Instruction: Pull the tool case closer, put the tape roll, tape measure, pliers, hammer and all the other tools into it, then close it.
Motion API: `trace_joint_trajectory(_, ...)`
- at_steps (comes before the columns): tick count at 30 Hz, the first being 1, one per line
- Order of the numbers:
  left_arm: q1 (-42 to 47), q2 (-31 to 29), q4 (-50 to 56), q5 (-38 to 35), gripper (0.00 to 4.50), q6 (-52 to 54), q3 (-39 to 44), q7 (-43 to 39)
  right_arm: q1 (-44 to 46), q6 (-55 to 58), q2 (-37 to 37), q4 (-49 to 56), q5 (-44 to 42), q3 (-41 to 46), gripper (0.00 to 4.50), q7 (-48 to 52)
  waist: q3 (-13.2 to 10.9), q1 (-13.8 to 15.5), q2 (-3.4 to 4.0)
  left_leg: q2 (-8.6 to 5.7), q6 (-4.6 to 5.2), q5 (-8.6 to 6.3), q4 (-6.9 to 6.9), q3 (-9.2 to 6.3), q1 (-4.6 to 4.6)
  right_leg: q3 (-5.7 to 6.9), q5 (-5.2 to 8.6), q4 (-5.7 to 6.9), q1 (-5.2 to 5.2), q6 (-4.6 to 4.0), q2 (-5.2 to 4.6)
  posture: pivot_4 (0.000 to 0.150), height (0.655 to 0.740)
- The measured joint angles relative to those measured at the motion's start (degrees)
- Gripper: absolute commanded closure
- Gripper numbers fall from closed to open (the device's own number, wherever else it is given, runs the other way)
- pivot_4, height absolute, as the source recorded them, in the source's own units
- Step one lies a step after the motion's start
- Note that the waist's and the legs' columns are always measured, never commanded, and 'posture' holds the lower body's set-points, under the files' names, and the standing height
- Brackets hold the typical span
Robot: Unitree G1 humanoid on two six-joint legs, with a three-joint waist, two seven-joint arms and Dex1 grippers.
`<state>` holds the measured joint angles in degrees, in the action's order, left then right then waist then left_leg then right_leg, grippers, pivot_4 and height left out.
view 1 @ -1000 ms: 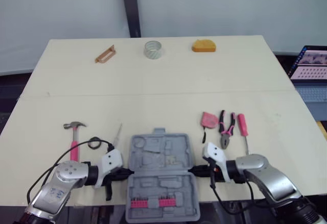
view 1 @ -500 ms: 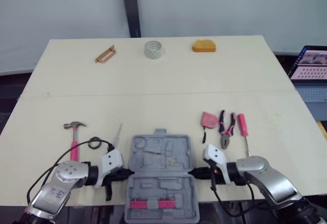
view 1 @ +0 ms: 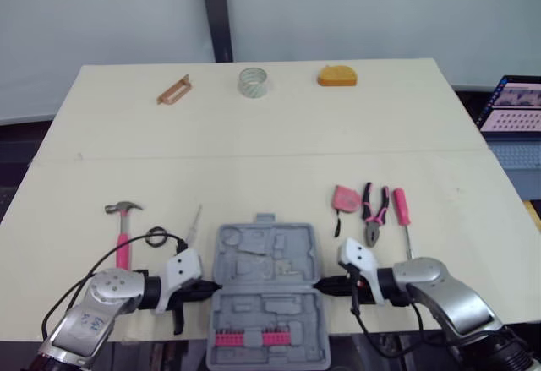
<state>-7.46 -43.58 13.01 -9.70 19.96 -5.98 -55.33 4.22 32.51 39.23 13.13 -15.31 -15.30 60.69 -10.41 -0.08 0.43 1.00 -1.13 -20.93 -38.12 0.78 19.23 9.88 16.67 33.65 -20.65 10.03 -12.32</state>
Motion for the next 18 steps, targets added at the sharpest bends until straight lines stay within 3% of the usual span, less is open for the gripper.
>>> trace_joint_trajectory(11, -0.6, -1.0, -1.0, -0.8, 4.5, -0.5, 1.2, -0.5, -0.3, -0.3, 0.8, -0.4, -0.8, 0.8, 4.47, 0.0, 0.0, 0.0, 0.0, 0.01, 0.0, 0.0, 0.0, 0.01, 0.0, 0.0, 0.0, -0.01, 0.0, 0.0, 0.01, 0.15, 0.74)
trace_joint_trajectory(16, -4.3, -1.5, -0.3, -5.9, 4.5, 4.0, 8.2, -0.3, -2.7, -0.3, 3.1, -0.2, -6.0, 8.1, 4.47, 1.5, 0.0, 0.1, -0.06, 0.02, 0.01, -0.01, -0.01, 0.0, 0.08, 0.0, 0.0, -0.03, -0.02, 0.0, 0.01, 0.15, 0.74)
trace_joint_trajectory(18, -6.2, -1.9, -0.2, -8.7, 3.97, 6.5, 13.5, -0.1, -4.4, 0.6, 5.1, -0.2, -9.3, 13.3, 4.5, 2.5, -0.1, 0.2, -0.09, 0.02, 0.02, -0.01, -0.03, -0.01, 0.09, 0.01, 0.0, -0.07, 0.0, 0.0, 0.01, 0.15, 0.74)
